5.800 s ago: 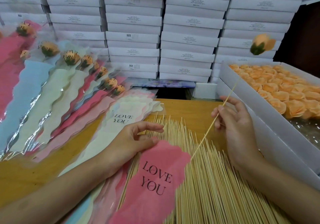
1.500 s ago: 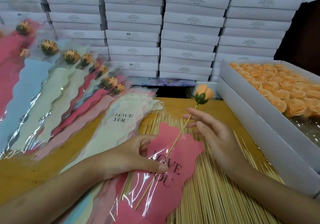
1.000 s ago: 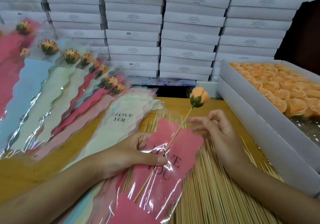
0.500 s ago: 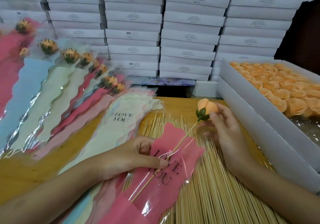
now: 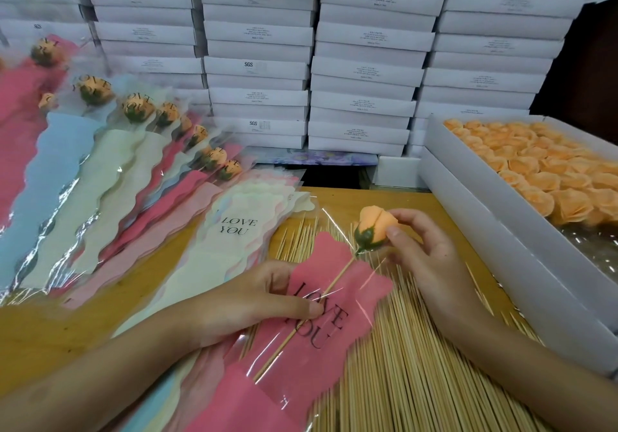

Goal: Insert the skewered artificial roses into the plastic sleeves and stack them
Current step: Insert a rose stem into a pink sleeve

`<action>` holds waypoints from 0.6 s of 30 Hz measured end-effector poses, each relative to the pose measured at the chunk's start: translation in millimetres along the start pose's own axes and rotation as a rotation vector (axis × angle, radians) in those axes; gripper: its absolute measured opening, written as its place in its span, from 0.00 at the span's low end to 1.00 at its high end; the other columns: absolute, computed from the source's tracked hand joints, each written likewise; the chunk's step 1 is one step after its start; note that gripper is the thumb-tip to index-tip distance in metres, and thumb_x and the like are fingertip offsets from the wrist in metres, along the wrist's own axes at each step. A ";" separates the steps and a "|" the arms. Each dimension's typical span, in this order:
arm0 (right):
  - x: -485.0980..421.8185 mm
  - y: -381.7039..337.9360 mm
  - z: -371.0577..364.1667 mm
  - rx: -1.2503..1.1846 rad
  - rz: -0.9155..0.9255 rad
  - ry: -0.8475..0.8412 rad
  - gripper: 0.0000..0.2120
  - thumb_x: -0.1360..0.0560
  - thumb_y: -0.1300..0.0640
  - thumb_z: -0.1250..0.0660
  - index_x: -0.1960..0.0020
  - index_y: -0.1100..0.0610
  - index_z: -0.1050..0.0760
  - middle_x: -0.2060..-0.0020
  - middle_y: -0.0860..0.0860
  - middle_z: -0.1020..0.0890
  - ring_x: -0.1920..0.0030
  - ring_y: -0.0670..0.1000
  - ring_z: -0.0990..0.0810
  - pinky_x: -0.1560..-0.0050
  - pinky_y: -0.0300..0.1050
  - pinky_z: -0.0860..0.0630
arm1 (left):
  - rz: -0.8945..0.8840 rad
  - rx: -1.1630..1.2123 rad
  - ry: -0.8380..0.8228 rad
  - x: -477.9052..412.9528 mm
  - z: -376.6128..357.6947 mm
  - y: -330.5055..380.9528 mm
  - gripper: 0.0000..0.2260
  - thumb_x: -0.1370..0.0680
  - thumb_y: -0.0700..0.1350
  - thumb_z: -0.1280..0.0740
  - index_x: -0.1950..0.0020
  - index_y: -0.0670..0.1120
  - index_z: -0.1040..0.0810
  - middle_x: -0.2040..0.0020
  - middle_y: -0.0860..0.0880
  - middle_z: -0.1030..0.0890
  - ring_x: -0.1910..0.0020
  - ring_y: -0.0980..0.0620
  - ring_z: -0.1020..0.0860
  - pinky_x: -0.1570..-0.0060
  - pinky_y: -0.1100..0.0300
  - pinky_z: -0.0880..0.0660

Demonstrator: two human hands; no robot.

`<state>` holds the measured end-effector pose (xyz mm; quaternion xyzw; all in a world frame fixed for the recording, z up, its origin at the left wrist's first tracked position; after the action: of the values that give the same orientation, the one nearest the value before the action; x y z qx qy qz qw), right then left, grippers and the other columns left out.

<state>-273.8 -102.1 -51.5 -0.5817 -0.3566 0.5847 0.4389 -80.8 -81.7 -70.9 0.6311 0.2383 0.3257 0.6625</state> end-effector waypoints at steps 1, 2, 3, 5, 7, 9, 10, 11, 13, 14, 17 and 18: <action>0.3 -0.4 -1.0 0.001 -0.002 -0.008 0.07 0.21 0.59 0.38 0.45 0.54 0.24 0.59 0.38 0.16 0.61 0.38 0.18 0.60 0.30 0.24 | 0.003 0.008 0.005 -0.3 0.0 0.0 0.12 0.24 0.39 0.32 0.42 0.38 0.21 0.42 0.36 0.19 0.46 0.41 0.19 0.44 0.51 0.22; 0.5 -0.6 -1.8 0.000 -0.003 -0.015 0.07 0.21 0.58 0.37 0.45 0.54 0.24 0.60 0.38 0.16 0.61 0.37 0.18 0.61 0.30 0.24 | 0.003 0.019 0.005 -0.6 -0.4 0.2 0.12 0.24 0.39 0.32 0.41 0.38 0.21 0.41 0.37 0.19 0.45 0.40 0.19 0.43 0.51 0.22; 0.8 -1.0 -2.6 -0.006 -0.005 -0.020 0.07 0.21 0.58 0.37 0.45 0.54 0.24 0.59 0.38 0.16 0.61 0.37 0.18 0.60 0.30 0.24 | -0.002 0.032 -0.001 -0.8 -1.1 0.7 0.13 0.24 0.39 0.32 0.40 0.40 0.22 0.41 0.38 0.19 0.44 0.41 0.20 0.42 0.51 0.23; 1.7 -1.7 -4.5 -0.007 -0.005 -0.037 0.07 0.22 0.55 0.36 0.45 0.52 0.23 0.59 0.40 0.15 0.61 0.38 0.19 0.59 0.31 0.24 | -0.018 0.053 -0.010 -1.4 -2.0 2.2 0.14 0.23 0.38 0.32 0.37 0.42 0.22 0.39 0.40 0.19 0.42 0.41 0.20 0.42 0.52 0.23; 3.1 -3.6 -7.4 -0.003 0.001 -0.064 0.10 0.25 0.52 0.35 0.45 0.52 0.23 0.60 0.41 0.15 0.61 0.37 0.19 0.59 0.30 0.24 | -0.030 0.067 -0.012 -2.2 -1.3 2.0 0.16 0.23 0.38 0.32 0.35 0.42 0.24 0.38 0.40 0.20 0.39 0.39 0.22 0.39 0.50 0.24; 4.0 -5.2 -9.5 -0.007 0.014 -0.087 0.10 0.25 0.52 0.36 0.45 0.54 0.23 0.60 0.40 0.15 0.60 0.36 0.19 0.59 0.29 0.25 | -0.041 0.069 0.002 -3.1 0.3 1.4 0.18 0.23 0.38 0.32 0.33 0.43 0.26 0.36 0.39 0.21 0.38 0.37 0.23 0.37 0.49 0.26; 4.4 -6.6 -10.6 -0.004 0.026 -0.099 0.11 0.25 0.53 0.35 0.45 0.54 0.22 0.59 0.39 0.15 0.59 0.36 0.19 0.59 0.28 0.26 | -0.047 0.067 0.009 -3.2 1.0 1.2 0.18 0.23 0.38 0.31 0.33 0.43 0.26 0.36 0.39 0.22 0.38 0.37 0.23 0.37 0.49 0.26; 4.8 -8.1 -12.0 0.001 0.038 -0.112 0.12 0.26 0.51 0.35 0.46 0.54 0.22 0.58 0.40 0.15 0.58 0.36 0.19 0.58 0.28 0.26 | -0.052 0.064 0.013 -3.5 1.4 1.2 0.19 0.23 0.38 0.31 0.33 0.44 0.26 0.37 0.39 0.21 0.38 0.37 0.23 0.37 0.49 0.25; 5.4 -10.3 -13.9 0.009 0.052 -0.129 0.15 0.29 0.48 0.34 0.46 0.54 0.22 0.56 0.42 0.16 0.57 0.38 0.18 0.58 0.30 0.25 | -0.061 0.060 0.015 -3.7 1.8 1.5 0.19 0.24 0.37 0.31 0.33 0.44 0.26 0.39 0.40 0.20 0.41 0.39 0.21 0.41 0.51 0.24; 5.7 -10.6 -14.5 0.010 0.053 -0.136 0.16 0.30 0.47 0.34 0.46 0.54 0.22 0.55 0.44 0.16 0.56 0.40 0.18 0.57 0.30 0.25 | -0.066 0.059 0.015 -3.9 1.9 2.0 0.20 0.24 0.37 0.31 0.32 0.44 0.27 0.41 0.41 0.19 0.43 0.42 0.20 0.43 0.53 0.23; 6.9 -10.2 -17.0 0.017 0.042 -0.163 0.18 0.32 0.45 0.31 0.45 0.53 0.22 0.53 0.47 0.16 0.53 0.44 0.18 0.55 0.34 0.24 | -0.078 0.078 0.034 -4.7 3.7 2.4 0.21 0.24 0.36 0.31 0.32 0.45 0.26 0.39 0.41 0.20 0.42 0.44 0.20 0.45 0.56 0.23; 7.4 -10.1 -17.5 0.031 0.042 -0.170 0.19 0.32 0.45 0.31 0.45 0.52 0.23 0.53 0.46 0.16 0.53 0.44 0.18 0.55 0.35 0.23 | -0.082 0.087 0.039 -4.8 4.0 2.3 0.21 0.25 0.36 0.31 0.33 0.45 0.26 0.38 0.40 0.21 0.41 0.43 0.21 0.44 0.55 0.23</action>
<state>-255.0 -93.3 -46.1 -0.5306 -0.3712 0.6463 0.4037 -81.4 -88.0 -68.7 0.6426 0.2907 0.2998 0.6424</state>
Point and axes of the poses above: each hand's wrist, its own x-axis away from the middle knuckle, its own z-axis out of the back of the hand, y = z × x, the point moved 7 cm from there along -x, towards the middle knuckle
